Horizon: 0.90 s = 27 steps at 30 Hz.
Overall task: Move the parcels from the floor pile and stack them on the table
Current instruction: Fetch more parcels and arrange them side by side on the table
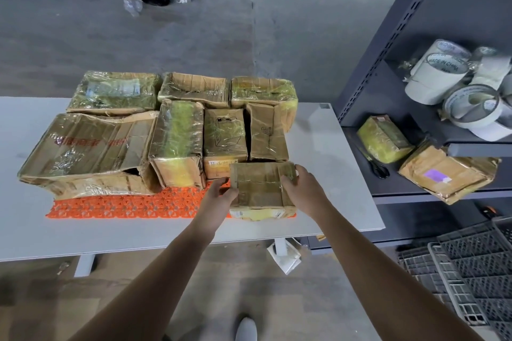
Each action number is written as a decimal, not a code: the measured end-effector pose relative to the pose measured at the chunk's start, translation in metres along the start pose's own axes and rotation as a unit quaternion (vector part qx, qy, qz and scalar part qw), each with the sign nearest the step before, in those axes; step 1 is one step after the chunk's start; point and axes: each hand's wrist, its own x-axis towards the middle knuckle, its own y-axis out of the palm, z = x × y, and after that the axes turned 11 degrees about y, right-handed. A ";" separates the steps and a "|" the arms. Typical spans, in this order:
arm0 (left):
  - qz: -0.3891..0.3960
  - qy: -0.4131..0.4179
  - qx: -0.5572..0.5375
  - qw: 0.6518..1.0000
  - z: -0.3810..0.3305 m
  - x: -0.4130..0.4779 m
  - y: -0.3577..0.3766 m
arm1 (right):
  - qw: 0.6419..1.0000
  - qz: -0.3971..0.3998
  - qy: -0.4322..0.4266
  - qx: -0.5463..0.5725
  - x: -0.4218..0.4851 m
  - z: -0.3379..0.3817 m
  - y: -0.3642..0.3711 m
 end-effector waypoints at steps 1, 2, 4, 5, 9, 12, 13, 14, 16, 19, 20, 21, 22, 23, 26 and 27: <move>0.004 0.001 0.001 1.000 0.000 0.000 -0.001 | 1.000 -0.006 -0.003 0.006 -0.001 0.001 0.001; 0.011 0.004 0.004 1.000 0.000 -0.001 -0.002 | 1.000 -0.012 -0.004 0.009 -0.003 0.002 0.003; 0.021 0.008 0.015 1.000 0.000 -0.001 -0.004 | 1.000 -0.019 0.000 0.008 -0.005 0.003 0.003; 0.022 0.007 0.020 1.000 0.000 -0.001 -0.005 | 1.000 -0.021 0.001 0.004 -0.007 0.004 0.002; -0.002 0.008 0.033 0.999 -0.003 -0.001 -0.009 | 0.999 -0.044 -0.018 -0.014 -0.011 0.006 -0.005; -0.025 0.002 0.049 0.999 -0.007 0.000 -0.012 | 0.994 -0.086 -0.045 -0.041 -0.018 0.015 -0.008; -0.030 -0.001 0.056 0.998 -0.008 0.000 -0.014 | 0.991 -0.104 -0.057 -0.055 -0.021 0.019 -0.008; -0.035 -0.005 0.060 0.998 -0.009 0.000 -0.016 | 0.987 -0.122 -0.073 -0.068 -0.023 0.023 -0.008; -0.048 -0.010 0.051 0.998 -0.012 -0.003 -0.020 | 0.979 -0.146 -0.116 -0.078 -0.029 0.033 -0.005; -0.079 -0.002 0.028 0.997 -0.013 -0.012 -0.027 | 0.967 -0.150 -0.194 -0.075 -0.039 0.055 0.006; -0.098 0.004 0.031 0.995 -0.013 -0.017 -0.032 | 0.962 -0.146 -0.216 -0.081 -0.044 0.064 0.011; -0.118 0.009 0.041 0.992 -0.012 -0.022 -0.038 | 0.959 -0.137 -0.234 -0.087 -0.050 0.072 0.016; -0.135 0.013 0.050 0.990 -0.011 -0.028 -0.044 | 0.956 -0.124 -0.250 -0.087 -0.055 0.081 0.022; -0.151 0.018 0.054 0.987 -0.010 -0.035 -0.052 | 0.954 -0.109 -0.267 -0.083 -0.060 0.090 0.028; -0.194 0.029 0.041 0.980 -0.011 -0.061 -0.085 | 0.943 -0.076 -0.315 -0.073 -0.083 0.116 0.053; -0.208 0.033 0.041 0.977 -0.012 -0.071 -0.098 | 0.940 -0.065 -0.327 -0.073 -0.093 0.124 0.063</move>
